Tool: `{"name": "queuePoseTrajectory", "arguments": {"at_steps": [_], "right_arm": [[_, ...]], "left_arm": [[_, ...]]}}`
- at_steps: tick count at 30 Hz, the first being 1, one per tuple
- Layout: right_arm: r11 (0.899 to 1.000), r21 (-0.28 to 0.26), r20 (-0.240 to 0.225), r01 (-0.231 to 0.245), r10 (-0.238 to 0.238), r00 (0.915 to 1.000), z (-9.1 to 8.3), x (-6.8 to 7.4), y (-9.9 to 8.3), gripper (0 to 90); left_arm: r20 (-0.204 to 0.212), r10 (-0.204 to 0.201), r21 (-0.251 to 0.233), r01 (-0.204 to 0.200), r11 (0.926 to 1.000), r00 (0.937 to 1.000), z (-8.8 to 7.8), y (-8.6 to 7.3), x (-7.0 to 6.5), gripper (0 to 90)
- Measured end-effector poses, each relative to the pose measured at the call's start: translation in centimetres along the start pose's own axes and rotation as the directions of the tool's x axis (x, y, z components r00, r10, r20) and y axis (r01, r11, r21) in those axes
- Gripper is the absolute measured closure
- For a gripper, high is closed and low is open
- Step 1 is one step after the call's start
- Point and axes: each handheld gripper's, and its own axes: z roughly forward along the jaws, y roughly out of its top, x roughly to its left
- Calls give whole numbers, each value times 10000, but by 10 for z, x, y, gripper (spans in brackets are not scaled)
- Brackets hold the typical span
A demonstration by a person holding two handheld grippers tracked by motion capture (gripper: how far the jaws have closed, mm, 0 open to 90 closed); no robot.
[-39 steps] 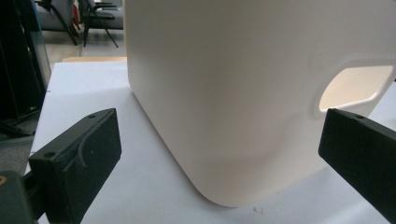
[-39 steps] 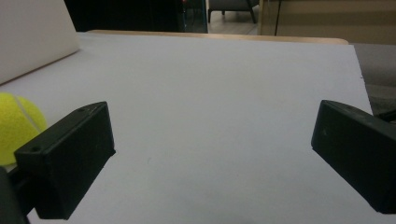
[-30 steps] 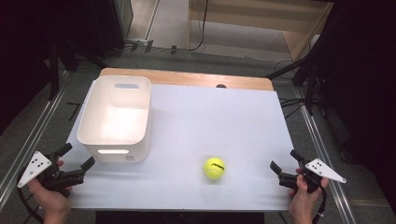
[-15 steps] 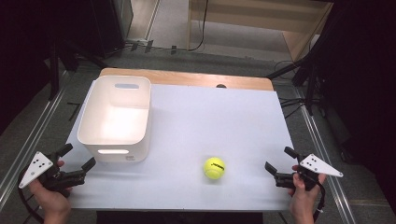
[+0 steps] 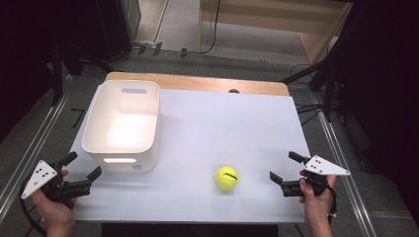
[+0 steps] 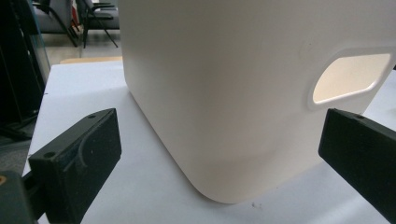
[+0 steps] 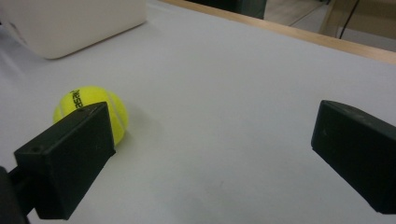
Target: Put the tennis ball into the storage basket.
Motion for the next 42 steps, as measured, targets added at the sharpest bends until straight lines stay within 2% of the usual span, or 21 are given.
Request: {"name": "queuePoseTrajectory", "arguments": {"at_steps": [18,31,42], "right_arm": [[9936,781,-805,813,-750,9939,17,16,20,0],[9822,1342,-1434,1313,-1119,9833,32,29,32,0],[9714,1661,-1701,1700,-1415,9752,41,37,41,0]], "left_arm": [[35,11,59,-11,10000,10000,0,0,-1,0],[70,32,58,-32,10000,10000,1,0,-1,0],[84,37,49,-37,10000,10000,1,0,-1,0]]}}
